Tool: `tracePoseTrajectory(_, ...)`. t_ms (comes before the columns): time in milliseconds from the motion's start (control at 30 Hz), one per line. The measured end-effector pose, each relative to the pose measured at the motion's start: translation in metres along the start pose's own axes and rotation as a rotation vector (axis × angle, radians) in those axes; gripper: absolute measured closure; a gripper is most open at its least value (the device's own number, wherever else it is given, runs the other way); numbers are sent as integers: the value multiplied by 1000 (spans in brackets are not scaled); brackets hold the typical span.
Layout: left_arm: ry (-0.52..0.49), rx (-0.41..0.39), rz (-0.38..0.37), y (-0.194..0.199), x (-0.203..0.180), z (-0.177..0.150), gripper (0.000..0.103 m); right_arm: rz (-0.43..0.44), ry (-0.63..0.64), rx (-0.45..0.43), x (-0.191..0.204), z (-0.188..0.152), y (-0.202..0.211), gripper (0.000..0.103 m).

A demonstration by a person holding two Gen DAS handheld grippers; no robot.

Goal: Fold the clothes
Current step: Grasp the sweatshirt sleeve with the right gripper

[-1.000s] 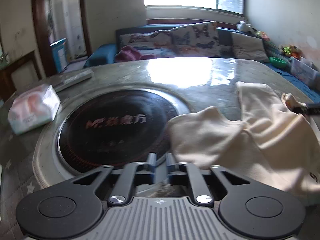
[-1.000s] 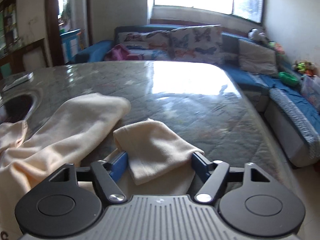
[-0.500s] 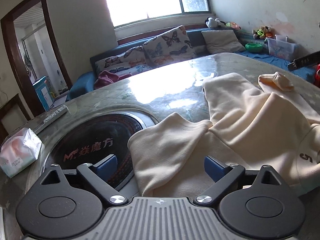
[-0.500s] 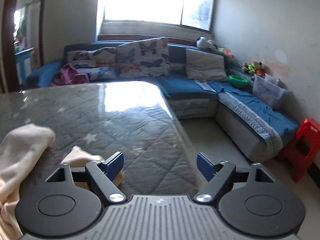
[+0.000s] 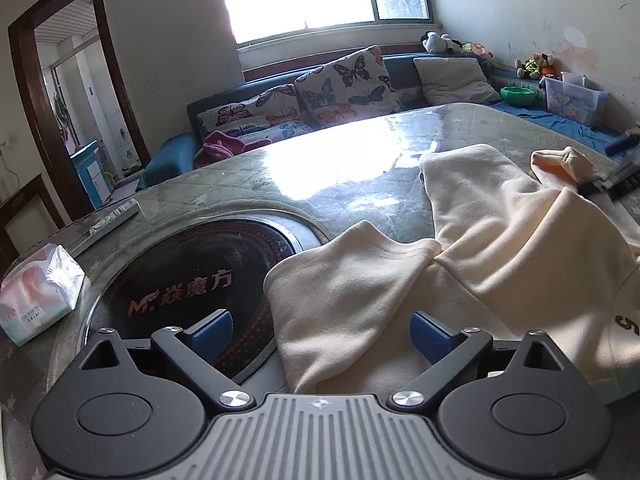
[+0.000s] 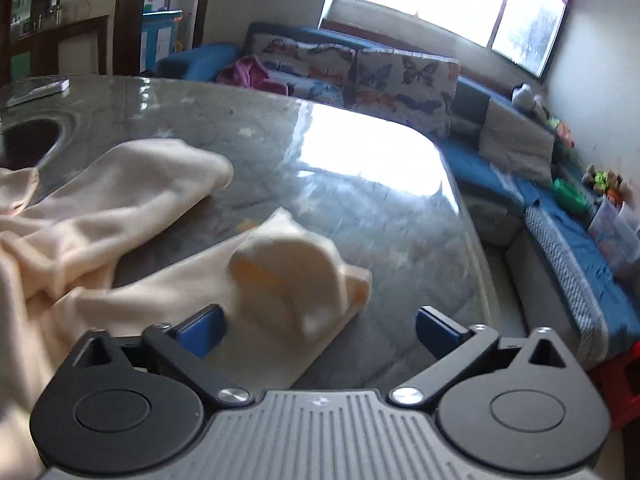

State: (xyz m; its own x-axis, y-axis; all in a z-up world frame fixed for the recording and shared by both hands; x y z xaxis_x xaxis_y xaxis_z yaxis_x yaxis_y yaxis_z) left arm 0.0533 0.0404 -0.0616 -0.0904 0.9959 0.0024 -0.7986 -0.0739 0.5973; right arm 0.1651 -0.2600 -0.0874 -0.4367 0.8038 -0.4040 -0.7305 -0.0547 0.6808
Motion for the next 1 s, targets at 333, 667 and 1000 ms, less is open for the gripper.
tracePoseTrajectory(333,41,8,24,-5,13,3,5,-205,-79,-76,-74,43,-12,0)
tracePoseTrajectory(667,34,0,-6,-5,6,9,18,55,-199,-2,-33,5,-32,31)
tracePoseTrajectory(1000,-109,0,-146,-8,-34,16,45,41,-252,-15,-32,2,-25,92)
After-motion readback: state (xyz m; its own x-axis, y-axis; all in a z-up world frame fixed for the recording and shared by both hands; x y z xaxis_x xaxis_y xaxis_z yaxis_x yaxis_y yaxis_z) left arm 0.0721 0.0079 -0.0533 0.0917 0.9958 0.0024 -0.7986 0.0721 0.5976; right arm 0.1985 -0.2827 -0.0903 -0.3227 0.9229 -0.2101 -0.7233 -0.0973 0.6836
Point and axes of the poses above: each gripper's, at about its wrist camera, not at the fingertips, and y roughly against the way its jaws point, x to its left, z to its top, the point moved 8 cm from there along -y, roughly the way its jaws point, and after that the axes turned 14 degrees about y, right-handed, at the moved point
